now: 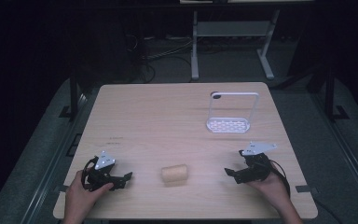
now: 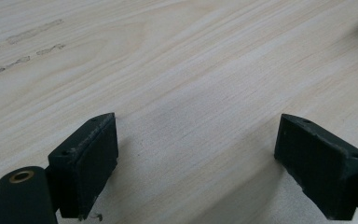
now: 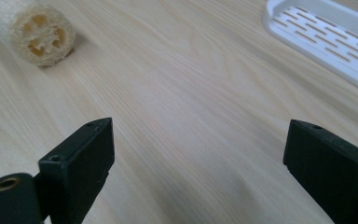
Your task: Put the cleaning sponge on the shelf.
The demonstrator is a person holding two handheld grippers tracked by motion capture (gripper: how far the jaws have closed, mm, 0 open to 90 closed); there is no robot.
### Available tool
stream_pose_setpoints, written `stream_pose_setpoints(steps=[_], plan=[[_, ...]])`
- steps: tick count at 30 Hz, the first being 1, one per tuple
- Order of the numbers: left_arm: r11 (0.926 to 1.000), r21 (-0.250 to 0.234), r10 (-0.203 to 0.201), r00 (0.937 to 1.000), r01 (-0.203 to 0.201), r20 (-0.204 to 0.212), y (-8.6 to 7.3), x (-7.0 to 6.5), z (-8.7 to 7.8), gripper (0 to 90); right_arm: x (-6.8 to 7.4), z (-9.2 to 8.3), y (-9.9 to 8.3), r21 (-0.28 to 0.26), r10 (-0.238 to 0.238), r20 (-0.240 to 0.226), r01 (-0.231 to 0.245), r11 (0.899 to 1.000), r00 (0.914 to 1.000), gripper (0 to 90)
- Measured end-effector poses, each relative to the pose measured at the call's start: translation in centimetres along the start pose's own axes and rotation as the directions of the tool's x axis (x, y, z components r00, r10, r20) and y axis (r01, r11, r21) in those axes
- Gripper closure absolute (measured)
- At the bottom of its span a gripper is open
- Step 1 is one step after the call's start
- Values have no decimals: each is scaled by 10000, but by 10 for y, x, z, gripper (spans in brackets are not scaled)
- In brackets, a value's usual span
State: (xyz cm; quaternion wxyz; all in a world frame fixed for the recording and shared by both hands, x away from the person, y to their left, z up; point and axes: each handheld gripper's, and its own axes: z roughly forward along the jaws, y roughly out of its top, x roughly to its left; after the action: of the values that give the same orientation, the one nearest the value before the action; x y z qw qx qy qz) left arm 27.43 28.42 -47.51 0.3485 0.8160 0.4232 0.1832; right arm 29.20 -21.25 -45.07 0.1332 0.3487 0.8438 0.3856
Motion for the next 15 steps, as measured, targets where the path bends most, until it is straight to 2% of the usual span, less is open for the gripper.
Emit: stream_pose_setpoints(steps=[8, 15], plan=[[10000, -4, -14, 10000, 14, 11, 0, 0, 0, 129, 3, 6, 13, -41, -460, -549, 459, 9989, 9974, 84], [10000, -4, -9, 10000, 9, 9, 0, 0, 0, 129, 5, 11, 21, -59, -714, -842, 712, 9974, 9939, 84]])
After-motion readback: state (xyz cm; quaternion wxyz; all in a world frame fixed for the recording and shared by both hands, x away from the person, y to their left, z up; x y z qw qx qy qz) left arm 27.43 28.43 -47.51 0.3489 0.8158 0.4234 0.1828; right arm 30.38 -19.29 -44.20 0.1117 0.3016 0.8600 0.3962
